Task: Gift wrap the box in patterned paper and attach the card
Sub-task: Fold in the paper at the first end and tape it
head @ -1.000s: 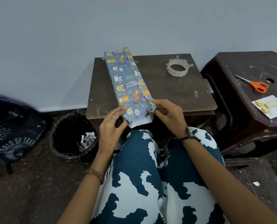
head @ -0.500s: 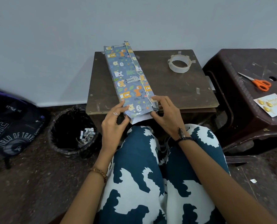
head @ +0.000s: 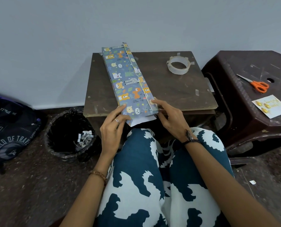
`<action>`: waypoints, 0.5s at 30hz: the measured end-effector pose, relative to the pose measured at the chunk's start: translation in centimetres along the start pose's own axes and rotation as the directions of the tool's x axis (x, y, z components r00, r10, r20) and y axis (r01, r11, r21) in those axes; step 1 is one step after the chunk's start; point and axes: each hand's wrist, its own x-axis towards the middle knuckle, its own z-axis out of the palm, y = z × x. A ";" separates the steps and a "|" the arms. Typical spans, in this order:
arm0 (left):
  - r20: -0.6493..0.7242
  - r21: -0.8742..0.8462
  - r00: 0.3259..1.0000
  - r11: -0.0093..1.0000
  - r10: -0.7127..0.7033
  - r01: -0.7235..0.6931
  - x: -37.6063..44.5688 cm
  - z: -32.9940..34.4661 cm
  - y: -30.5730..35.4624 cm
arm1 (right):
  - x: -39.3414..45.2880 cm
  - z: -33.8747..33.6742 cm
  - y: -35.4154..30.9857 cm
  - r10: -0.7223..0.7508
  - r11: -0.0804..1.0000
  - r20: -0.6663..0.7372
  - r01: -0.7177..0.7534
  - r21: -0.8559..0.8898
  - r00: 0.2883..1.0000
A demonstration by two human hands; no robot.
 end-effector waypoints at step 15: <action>0.049 -0.008 0.999 1.000 0.003 -0.003 0.4 -0.6 -0.9 | 0.9 0.6 0.6 -0.134 0.986 -0.185 0.112 -0.125 0.974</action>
